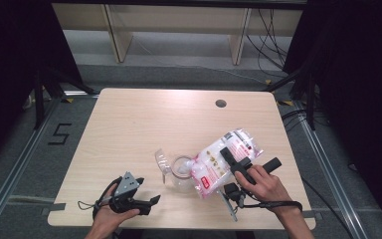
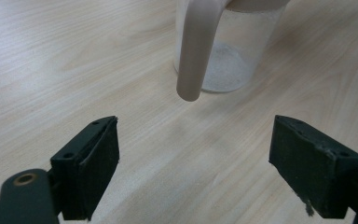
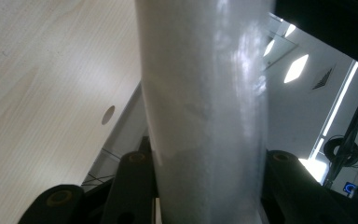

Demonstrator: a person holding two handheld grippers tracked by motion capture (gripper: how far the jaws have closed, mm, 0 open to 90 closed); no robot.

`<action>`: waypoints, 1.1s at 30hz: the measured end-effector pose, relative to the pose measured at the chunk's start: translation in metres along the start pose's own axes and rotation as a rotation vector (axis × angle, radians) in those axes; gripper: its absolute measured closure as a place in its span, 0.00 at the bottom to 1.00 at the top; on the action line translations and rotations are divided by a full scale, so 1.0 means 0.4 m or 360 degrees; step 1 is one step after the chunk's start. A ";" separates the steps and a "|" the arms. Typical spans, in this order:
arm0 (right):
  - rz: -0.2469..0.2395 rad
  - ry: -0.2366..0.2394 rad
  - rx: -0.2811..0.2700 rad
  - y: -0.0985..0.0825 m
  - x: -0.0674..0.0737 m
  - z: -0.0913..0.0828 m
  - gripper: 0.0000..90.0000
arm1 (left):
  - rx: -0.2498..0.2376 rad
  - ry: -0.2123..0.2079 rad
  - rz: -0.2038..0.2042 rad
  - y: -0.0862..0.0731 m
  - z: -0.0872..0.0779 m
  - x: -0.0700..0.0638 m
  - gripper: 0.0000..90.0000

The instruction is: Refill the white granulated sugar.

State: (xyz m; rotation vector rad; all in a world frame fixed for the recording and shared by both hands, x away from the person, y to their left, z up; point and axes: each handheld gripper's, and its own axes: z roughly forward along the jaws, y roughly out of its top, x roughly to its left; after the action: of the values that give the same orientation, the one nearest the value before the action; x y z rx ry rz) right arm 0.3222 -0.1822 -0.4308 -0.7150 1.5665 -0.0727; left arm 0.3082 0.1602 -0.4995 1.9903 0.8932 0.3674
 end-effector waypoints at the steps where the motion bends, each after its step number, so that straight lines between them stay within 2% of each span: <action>1: 0.0001 -0.0005 -0.0002 -0.001 0.000 0.000 0.75 | 0.0001 0.0000 0.0005 0.000 0.000 0.000 0.17; 5: 0.0015 0.0004 0.0010 -0.002 0.000 -0.002 0.75 | -0.0001 0.0001 0.0001 0.000 0.000 0.001 0.17; 8: -0.0021 -0.0002 0.0000 -0.005 -0.004 -0.001 0.75 | 0.0000 0.0005 -0.0004 0.000 0.000 0.000 0.17; 18: -0.0031 -0.0005 -0.0005 -0.005 -0.005 -0.001 0.75 | -0.0001 -0.0004 -0.0002 0.000 0.001 0.001 0.17; 20: -0.0002 0.0001 0.0011 -0.005 -0.005 -0.004 0.75 | -0.0011 -0.0008 -0.0030 -0.002 0.003 -0.002 0.17; 22: 0.0024 -0.0004 0.0022 -0.006 -0.004 -0.006 0.75 | -0.0008 -0.0004 -0.0020 -0.001 0.003 -0.001 0.17; 26: 0.0001 -0.0006 0.0021 -0.006 -0.008 -0.007 0.75 | -0.0010 -0.0003 -0.0007 -0.001 0.003 0.000 0.17; 29: -0.0005 0.0000 0.0019 -0.006 -0.009 -0.006 0.75 | -0.0009 -0.0006 -0.0033 -0.002 0.003 -0.002 0.17; 33: 0.0009 -0.0006 0.0023 -0.005 -0.005 -0.005 0.75 | -0.0011 -0.0008 -0.0031 -0.001 0.003 -0.001 0.17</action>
State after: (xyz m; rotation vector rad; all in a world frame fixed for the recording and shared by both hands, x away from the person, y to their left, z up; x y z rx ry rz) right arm 0.3211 -0.1835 -0.4278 -0.6988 1.5629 -0.0785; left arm 0.3083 0.1593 -0.5005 1.9743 0.9063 0.3537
